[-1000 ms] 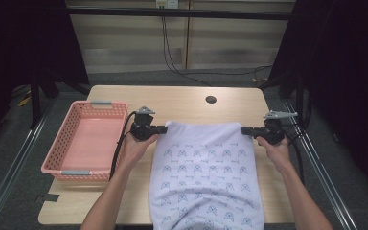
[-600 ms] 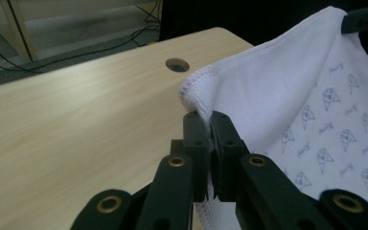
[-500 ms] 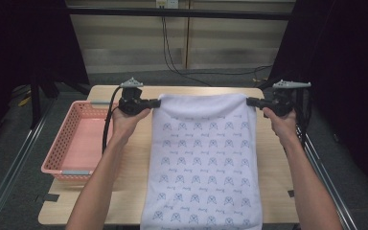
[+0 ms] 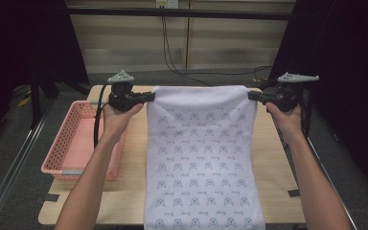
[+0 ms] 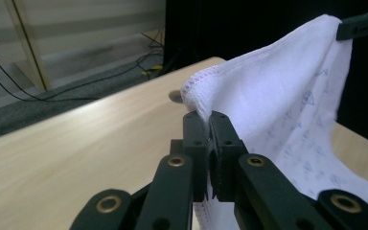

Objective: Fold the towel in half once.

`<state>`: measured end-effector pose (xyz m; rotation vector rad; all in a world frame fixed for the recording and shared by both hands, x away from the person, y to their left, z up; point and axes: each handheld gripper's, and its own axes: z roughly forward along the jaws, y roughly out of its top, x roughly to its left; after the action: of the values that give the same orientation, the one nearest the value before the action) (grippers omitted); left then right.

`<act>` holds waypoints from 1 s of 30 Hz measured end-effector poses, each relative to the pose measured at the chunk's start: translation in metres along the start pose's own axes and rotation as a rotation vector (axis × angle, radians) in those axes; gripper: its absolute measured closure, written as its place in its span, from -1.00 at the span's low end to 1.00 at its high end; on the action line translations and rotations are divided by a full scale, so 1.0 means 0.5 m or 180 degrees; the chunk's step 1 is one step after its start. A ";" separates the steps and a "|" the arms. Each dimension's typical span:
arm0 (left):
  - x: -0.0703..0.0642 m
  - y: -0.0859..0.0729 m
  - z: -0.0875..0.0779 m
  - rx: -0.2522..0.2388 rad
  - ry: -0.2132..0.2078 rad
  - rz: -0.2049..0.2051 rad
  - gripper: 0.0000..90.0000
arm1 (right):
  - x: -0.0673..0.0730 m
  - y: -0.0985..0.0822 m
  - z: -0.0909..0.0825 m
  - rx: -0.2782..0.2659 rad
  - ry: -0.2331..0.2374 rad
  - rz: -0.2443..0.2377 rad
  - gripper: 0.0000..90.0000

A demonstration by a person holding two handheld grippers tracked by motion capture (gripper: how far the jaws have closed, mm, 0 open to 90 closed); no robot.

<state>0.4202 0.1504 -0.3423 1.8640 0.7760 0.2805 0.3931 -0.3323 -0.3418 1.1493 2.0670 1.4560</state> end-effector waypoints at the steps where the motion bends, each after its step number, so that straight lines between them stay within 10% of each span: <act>1: -0.008 -0.008 -0.008 0.0017 -0.0023 0.0017 0.94 | 0.006 -0.010 -0.009 -0.0004 0.0037 0.0009 0.96; 12: -0.130 -0.152 -0.091 0.0078 -0.0443 -0.0034 0.94 | 0.110 -0.133 -0.127 0.0236 0.0307 -0.0063 0.96; 20: -0.215 -0.287 -0.140 0.0440 -0.0575 -0.0165 0.94 | 0.182 -0.259 -0.189 0.0680 0.0414 0.0033 0.96; 30: -0.211 -0.392 -0.093 0.1052 -0.0614 -0.0351 0.93 | 0.219 -0.391 -0.150 0.1286 0.0530 0.0223 0.96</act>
<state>0.2405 0.1657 -0.4811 2.1096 0.8249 -0.1043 0.1956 -0.3190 -0.4712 1.2936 2.5432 1.2318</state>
